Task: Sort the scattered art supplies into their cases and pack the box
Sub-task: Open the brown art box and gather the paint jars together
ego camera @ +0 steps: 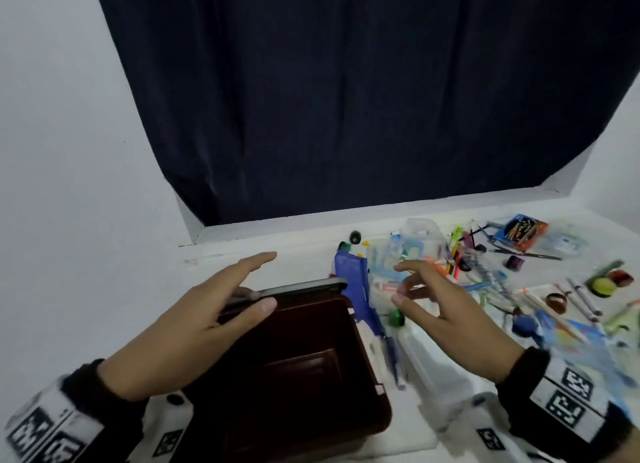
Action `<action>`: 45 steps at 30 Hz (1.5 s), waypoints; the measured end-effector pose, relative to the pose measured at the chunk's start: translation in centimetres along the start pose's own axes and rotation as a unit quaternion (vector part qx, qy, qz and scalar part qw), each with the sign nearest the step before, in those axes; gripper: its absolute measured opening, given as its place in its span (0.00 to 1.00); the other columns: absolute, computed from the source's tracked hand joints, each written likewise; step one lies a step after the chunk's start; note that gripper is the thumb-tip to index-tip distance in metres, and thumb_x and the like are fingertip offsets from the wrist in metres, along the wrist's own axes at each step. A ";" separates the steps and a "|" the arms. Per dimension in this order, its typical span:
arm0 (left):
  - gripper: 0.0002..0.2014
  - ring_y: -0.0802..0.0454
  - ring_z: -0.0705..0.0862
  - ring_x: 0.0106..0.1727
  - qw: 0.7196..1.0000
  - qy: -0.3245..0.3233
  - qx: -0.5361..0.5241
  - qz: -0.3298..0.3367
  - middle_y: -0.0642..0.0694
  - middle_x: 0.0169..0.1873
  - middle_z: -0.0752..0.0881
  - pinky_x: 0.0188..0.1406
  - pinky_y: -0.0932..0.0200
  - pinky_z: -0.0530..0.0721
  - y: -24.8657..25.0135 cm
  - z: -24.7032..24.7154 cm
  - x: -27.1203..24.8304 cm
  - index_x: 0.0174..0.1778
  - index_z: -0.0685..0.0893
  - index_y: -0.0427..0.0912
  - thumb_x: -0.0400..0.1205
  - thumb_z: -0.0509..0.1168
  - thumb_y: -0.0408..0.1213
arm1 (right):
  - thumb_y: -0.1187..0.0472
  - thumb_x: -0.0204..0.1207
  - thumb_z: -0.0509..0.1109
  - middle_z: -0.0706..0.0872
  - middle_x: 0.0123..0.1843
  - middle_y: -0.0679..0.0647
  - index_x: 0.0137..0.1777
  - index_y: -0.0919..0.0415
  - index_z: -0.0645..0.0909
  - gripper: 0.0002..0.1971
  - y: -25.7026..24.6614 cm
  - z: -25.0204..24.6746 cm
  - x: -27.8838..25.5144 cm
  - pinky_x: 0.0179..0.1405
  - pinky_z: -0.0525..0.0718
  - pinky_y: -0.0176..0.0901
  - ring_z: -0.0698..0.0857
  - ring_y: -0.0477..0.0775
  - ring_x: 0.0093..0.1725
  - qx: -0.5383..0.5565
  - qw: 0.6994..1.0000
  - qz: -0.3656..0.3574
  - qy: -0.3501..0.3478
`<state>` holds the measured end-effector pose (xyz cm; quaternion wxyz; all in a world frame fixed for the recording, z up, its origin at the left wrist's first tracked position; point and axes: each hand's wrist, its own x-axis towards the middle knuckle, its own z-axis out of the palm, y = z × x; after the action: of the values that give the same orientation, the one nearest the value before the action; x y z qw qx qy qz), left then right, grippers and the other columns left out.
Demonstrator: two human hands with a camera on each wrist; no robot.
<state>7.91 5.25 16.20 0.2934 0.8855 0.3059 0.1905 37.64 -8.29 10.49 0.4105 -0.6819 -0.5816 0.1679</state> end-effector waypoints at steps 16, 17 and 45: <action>0.27 0.48 0.86 0.54 0.968 0.112 -0.221 -0.028 0.49 0.51 0.86 0.59 0.49 0.85 13.4 21.3 5.7 0.69 0.77 0.66 0.74 0.67 0.66 | 0.59 0.83 0.68 0.84 0.44 0.46 0.62 0.44 0.74 0.12 19.4 -16.5 -6.0 0.42 0.80 0.41 0.84 0.49 0.44 -0.071 0.995 -0.010 -0.065; 0.23 0.54 0.86 0.52 0.964 0.124 -0.231 -0.034 0.51 0.50 0.87 0.52 0.61 0.85 14.0 22.6 6.8 0.67 0.78 0.67 0.76 0.68 0.64 | 0.59 0.83 0.68 0.84 0.44 0.44 0.62 0.45 0.75 0.11 20.3 -17.3 -5.9 0.43 0.80 0.39 0.84 0.47 0.45 -0.088 0.993 -0.012 -0.077; 0.32 0.33 0.66 0.77 0.899 -0.006 0.234 -0.371 0.38 0.77 0.64 0.75 0.28 0.59 1.7 32.0 27.5 0.80 0.59 0.67 0.81 0.65 0.49 | 0.22 0.60 0.65 0.72 0.61 0.42 0.82 0.43 0.63 0.50 23.2 -20.9 2.5 0.67 0.73 0.42 0.75 0.47 0.63 -0.266 0.911 -0.011 -0.314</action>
<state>45.56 9.25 -2.54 0.1288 0.7523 0.6459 -0.0145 68.26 -13.22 6.25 0.0115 -0.6716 -0.7110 0.2082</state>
